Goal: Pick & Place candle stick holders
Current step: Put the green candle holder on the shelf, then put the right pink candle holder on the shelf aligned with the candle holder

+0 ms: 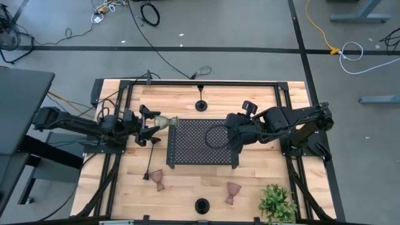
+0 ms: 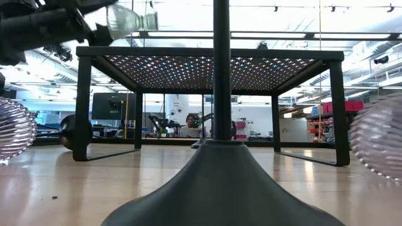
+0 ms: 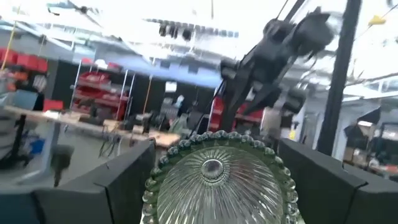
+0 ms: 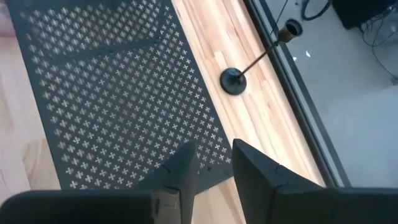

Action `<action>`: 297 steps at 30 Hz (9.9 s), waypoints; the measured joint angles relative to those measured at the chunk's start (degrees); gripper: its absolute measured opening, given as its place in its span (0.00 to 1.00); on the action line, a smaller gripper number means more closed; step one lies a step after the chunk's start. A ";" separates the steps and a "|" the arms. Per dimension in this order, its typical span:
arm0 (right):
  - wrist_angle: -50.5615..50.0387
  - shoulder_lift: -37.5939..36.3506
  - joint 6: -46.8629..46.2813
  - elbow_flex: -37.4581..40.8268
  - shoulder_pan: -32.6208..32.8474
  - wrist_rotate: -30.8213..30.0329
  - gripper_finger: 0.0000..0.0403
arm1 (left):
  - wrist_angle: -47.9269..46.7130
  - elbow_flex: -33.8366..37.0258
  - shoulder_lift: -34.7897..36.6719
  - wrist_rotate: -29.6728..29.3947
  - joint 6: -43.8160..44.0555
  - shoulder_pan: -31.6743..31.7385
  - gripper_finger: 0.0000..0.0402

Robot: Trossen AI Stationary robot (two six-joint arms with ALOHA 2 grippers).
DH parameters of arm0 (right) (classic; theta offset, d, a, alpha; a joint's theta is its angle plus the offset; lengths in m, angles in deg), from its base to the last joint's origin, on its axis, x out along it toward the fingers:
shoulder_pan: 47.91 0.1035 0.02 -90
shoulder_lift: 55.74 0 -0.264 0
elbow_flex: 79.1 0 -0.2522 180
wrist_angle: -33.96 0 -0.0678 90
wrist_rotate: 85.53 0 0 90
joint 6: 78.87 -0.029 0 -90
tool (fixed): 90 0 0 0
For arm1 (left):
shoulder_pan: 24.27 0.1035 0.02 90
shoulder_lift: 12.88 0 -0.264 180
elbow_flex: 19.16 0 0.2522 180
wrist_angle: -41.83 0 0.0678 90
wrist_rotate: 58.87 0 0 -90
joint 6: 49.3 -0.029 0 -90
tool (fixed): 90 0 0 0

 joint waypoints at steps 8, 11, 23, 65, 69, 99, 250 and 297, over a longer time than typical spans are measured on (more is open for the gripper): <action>5.80 0.04 2.73 2.83 -0.13 -0.06 0.25 | 14.83 -1.10 -6.85 4.60 -4.34 0.02 0.79; 8.06 0.02 2.41 5.44 -0.22 -0.20 0.25 | 19.89 -1.08 -9.49 5.73 -5.09 0.02 0.79; 40.82 0.00 7.72 20.11 -0.20 -10.82 0.25 | 25.63 -5.51 -16.11 11.16 -6.28 0.07 0.79; 156.46 18.19 33.73 43.18 -9.65 27.95 0.26 | 25.03 -8.58 -16.48 15.73 -7.82 0.00 0.79; 156.18 19.13 33.97 41.24 -10.33 28.86 0.28 | 24.78 -8.58 -16.48 16.11 -7.82 0.00 0.79; 160.51 19.10 33.39 41.05 -12.40 33.13 0.31 | 25.53 -9.93 -21.68 17.70 -7.97 -0.04 0.79; 76.31 -0.86 12.76 43.60 -15.89 14.15 0.56 | 13.77 1.54 -11.39 18.71 -1.79 -0.08 0.62; 63.20 -17.77 5.83 43.63 8.63 7.51 0.64 | 14.21 1.54 -11.41 18.51 -1.95 -0.07 0.62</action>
